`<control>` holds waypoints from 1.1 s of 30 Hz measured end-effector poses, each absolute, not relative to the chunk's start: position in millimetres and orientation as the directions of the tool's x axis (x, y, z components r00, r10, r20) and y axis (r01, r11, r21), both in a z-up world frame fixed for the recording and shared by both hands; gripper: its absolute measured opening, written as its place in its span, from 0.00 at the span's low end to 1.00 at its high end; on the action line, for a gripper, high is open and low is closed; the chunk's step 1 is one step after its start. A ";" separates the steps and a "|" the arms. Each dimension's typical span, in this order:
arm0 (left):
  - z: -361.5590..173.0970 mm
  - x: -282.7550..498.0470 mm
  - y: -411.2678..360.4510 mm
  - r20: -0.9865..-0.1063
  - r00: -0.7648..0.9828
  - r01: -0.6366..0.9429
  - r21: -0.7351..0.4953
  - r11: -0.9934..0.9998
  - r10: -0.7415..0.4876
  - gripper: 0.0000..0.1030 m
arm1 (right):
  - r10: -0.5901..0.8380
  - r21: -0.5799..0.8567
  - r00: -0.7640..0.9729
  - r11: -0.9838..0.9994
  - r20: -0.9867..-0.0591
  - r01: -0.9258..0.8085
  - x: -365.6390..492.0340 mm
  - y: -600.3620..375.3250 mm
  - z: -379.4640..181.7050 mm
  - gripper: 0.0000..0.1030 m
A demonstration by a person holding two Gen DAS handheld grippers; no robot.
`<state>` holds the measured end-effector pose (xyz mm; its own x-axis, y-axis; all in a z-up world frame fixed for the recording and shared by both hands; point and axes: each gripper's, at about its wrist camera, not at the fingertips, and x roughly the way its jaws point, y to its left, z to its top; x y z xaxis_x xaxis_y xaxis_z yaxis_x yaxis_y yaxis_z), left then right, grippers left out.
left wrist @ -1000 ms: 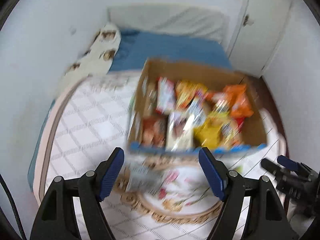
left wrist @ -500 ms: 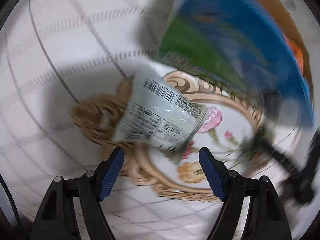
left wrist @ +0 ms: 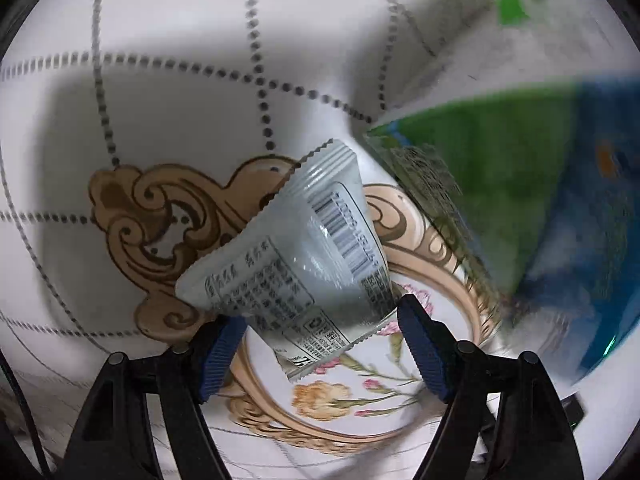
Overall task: Organize snacks
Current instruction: 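Grasp the white-green packet with left tool while right tool grasps candy ball bag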
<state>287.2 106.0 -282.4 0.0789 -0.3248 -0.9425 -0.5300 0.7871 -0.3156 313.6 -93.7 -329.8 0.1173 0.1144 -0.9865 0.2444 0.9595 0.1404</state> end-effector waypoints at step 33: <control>-274.0 267.1 90.6 -0.992 0.012 -0.298 -0.124 0.947 -0.126 0.65 | 0.385 0.345 0.067 0.720 -0.920 0.603 253.2 -110.6 -362.1 0.70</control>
